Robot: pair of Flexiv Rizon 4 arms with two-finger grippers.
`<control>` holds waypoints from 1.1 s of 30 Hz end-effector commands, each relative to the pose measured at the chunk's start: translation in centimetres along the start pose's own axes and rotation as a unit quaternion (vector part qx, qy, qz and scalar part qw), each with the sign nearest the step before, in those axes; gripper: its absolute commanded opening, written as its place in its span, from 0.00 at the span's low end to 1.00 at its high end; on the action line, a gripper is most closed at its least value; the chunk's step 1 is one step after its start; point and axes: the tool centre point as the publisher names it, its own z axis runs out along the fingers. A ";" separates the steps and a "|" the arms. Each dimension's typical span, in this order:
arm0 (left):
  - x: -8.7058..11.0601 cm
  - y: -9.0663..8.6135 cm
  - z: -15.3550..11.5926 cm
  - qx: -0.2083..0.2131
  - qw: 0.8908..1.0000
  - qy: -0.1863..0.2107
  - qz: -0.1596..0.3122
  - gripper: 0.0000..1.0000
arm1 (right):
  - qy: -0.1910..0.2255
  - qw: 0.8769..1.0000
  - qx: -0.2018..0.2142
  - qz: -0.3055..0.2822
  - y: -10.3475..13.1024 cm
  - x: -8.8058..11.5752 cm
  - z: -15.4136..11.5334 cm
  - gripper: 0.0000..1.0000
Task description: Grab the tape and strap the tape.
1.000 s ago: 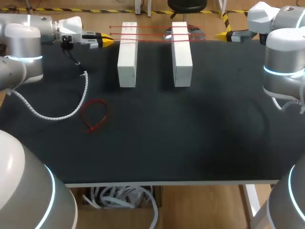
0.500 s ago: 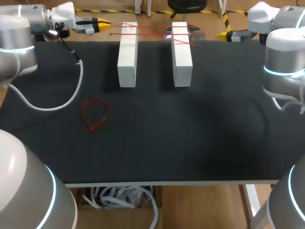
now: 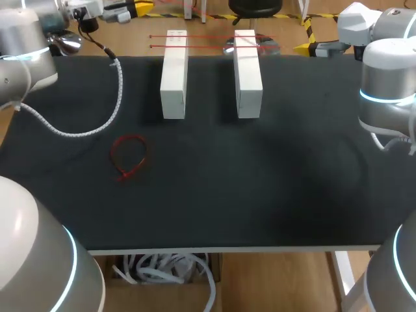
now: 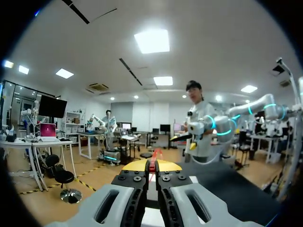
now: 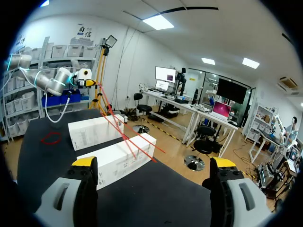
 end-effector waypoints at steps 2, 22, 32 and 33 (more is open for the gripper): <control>1.4 -1.3 0.7 0.006 1.000 -0.002 0.022 0.00 | 0.000 1.000 0.000 0.000 0.0 0.0 0.0 1.00; 1.7 -5.3 2.6 0.069 0.997 0.023 0.024 0.00 | 0.000 1.000 0.000 0.000 0.0 0.0 0.0 1.00; 2.2 -7.2 2.7 0.091 0.994 0.045 0.039 0.00 | 0.000 1.000 0.000 0.000 0.0 0.0 0.0 1.00; 2.3 -7.3 2.7 0.092 0.994 0.046 0.042 0.00 | 0.000 1.000 0.000 0.000 0.0 0.0 0.0 1.00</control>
